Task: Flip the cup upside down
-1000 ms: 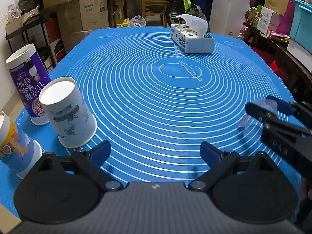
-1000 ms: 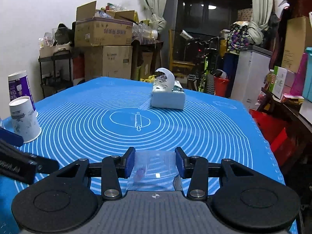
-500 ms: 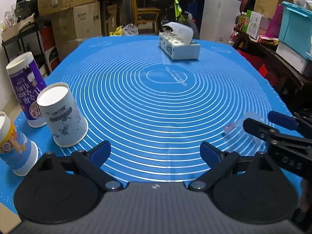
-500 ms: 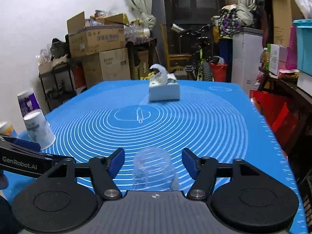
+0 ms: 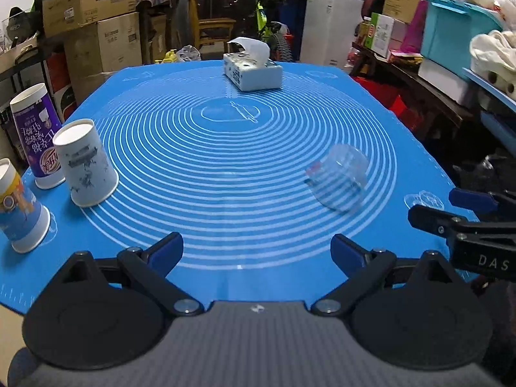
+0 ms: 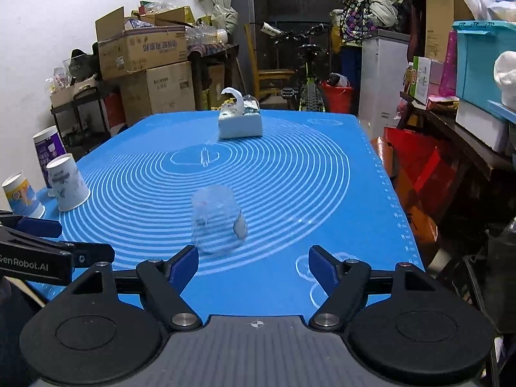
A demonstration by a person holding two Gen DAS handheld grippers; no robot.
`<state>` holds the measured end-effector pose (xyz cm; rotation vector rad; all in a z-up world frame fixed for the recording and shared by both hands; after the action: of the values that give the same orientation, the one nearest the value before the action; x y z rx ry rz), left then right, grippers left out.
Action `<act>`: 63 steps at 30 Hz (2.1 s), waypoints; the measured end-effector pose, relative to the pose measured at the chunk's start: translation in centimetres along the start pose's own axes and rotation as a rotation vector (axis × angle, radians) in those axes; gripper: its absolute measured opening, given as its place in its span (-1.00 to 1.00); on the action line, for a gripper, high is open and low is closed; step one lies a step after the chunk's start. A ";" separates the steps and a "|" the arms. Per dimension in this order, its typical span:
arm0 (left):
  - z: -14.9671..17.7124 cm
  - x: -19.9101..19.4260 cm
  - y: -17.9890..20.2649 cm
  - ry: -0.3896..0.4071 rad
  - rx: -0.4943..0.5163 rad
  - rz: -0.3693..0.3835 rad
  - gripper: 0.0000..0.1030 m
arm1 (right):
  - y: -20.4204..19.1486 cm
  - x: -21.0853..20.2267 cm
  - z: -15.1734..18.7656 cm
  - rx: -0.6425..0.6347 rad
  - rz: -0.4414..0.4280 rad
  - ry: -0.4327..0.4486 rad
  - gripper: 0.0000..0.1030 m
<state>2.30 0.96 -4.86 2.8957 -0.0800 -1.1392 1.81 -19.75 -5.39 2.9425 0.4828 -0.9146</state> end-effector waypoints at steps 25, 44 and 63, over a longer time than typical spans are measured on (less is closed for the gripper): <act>1.4 -1.0 1.3 -0.010 0.051 0.014 0.89 | -0.5 -1.9 1.1 -0.017 -0.006 -0.027 0.54; 1.7 -0.6 1.7 -0.025 0.052 0.016 0.89 | -0.4 -1.6 1.3 -0.013 -0.007 -0.044 0.54; 1.8 -0.6 1.9 -0.030 0.063 0.011 0.89 | -0.2 -1.5 1.4 -0.009 -0.007 -0.052 0.55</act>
<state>0.51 -0.91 -5.67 2.9292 -0.1353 -1.2000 -0.18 -20.16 -5.73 2.9025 0.4937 -0.9841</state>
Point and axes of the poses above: each gripper's, at about its wrist camera, not at the fingertips, and x roughly the way its jaws point, y to its right, z to its underside, the point moved 5 cm from there along x, roughly the way its jaws point
